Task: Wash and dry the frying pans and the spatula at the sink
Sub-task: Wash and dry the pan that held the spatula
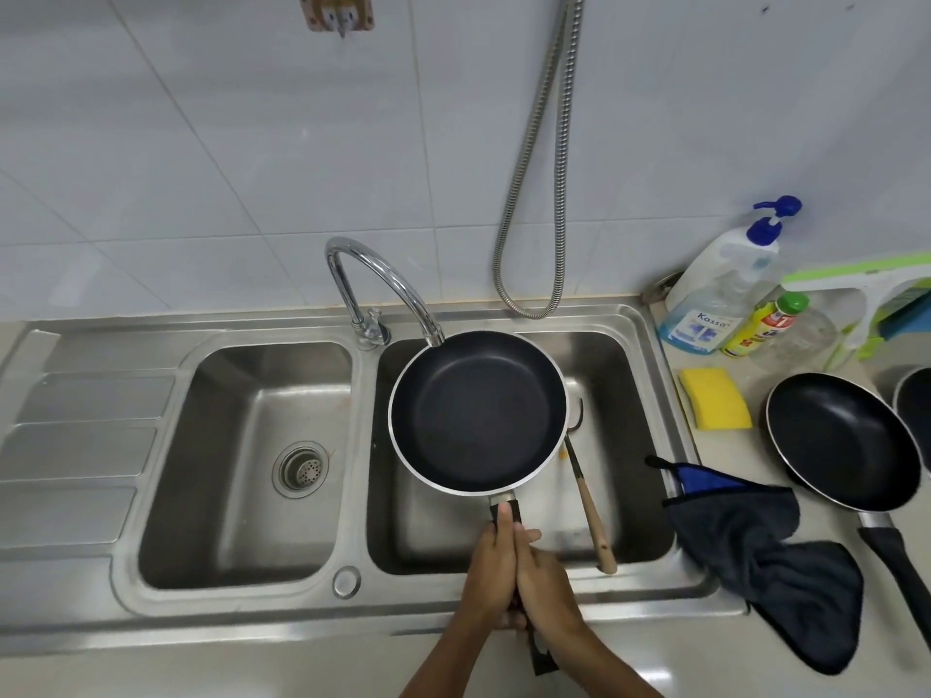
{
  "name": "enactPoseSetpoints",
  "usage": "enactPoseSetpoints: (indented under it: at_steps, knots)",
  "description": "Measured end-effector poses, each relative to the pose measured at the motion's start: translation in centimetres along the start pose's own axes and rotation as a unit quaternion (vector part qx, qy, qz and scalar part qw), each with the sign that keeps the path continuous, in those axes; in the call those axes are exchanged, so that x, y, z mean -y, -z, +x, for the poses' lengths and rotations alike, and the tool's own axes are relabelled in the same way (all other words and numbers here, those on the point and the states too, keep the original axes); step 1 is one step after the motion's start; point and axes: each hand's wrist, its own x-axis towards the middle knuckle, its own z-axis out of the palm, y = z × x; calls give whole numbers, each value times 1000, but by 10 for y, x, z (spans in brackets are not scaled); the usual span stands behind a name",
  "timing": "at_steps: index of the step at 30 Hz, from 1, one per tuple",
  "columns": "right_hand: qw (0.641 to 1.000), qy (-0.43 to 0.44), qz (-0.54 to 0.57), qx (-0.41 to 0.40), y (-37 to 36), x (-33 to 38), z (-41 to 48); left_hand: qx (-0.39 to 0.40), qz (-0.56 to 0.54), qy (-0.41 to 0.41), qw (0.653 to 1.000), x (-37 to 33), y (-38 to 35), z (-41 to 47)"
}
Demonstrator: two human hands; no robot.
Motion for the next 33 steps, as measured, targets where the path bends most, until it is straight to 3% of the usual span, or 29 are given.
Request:
enactPoseSetpoints:
  at_steps: [3, 6, 9, 12, 14, 16, 20, 24, 27, 33]
  knots:
    - [999, -5, -49, -14, -6, -1, 7, 4, 237, -71, 969, -22, 44, -10]
    - [999, -34, 1, 0, -8, 5, 2, -164, 358, -155, 906, -65, 107, -4]
    - [999, -43, 27, -11, -10, 7, -1, -296, 380, -294, 826, -134, 158, 40]
    - [999, -46, 16, -18, -14, 7, -3, -303, 497, -369, 725, -189, 191, 96]
    - [999, -43, 19, -23, -15, 9, -4, -254, 579, -347, 693, -203, 203, 124]
    - [998, -43, 27, -24, -17, 11, -6, -221, 607, -322, 692, -204, 212, 141]
    - [999, -35, 22, -33, -22, 7, -7, -220, 560, -335, 725, -187, 215, 146]
    - [999, -24, 3, -38, -27, 6, -8, -232, 575, -354, 701, -173, 218, 137]
    - [999, -9, -1, -40, -28, 7, -10, -233, 532, -361, 729, -158, 222, 130]
    - [999, 2, 11, -36, -28, 5, -13, -235, 543, -359, 722, -129, 222, 127]
